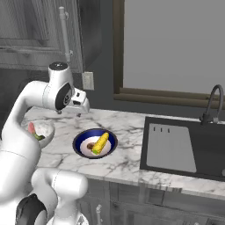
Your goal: Place the bowl containing the steak and broccoli in the microwave. Close the microwave door and press the start button to microwave the meal.
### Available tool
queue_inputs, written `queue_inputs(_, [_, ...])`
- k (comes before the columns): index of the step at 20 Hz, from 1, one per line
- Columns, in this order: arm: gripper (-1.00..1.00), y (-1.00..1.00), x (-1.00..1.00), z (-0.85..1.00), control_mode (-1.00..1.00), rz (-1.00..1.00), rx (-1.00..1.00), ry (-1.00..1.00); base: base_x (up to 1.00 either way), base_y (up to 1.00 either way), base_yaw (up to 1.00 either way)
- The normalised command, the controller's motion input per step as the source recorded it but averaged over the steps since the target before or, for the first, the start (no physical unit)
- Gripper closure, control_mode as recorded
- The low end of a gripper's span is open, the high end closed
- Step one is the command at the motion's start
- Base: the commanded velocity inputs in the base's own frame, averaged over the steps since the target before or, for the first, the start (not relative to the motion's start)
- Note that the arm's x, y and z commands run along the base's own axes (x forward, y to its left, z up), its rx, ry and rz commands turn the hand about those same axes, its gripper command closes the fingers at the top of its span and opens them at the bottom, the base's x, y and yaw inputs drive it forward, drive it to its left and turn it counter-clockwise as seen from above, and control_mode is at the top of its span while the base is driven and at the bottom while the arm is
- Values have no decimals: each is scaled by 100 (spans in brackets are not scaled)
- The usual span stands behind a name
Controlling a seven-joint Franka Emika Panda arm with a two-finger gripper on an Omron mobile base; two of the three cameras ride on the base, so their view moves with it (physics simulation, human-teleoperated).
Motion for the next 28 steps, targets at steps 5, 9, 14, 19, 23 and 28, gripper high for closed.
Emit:
queue_inputs(5, [-100, 67, -30, -30, -100, 0, 1, -3, 0, 0, 0])
queue_inputs(9, [-100, 72, -11, -28, -100, 0, 1, 0, 0, 0, 0])
queue_inputs(14, [-100, 61, 0, -21, -100, 0, 2, 2, 0, 0, 0])
queue_inputs(19, [-100, 43, 9, -10, -100, -3, 3, 0, 0, 0, 0])
queue_inputs(23, [-100, 19, 11, -38, -100, -4, 5, 0, 0, 0, 0])
queue_inputs(28, [-100, 2, 16, -45, -100, -6, 11, 0, 0, 0, 0])
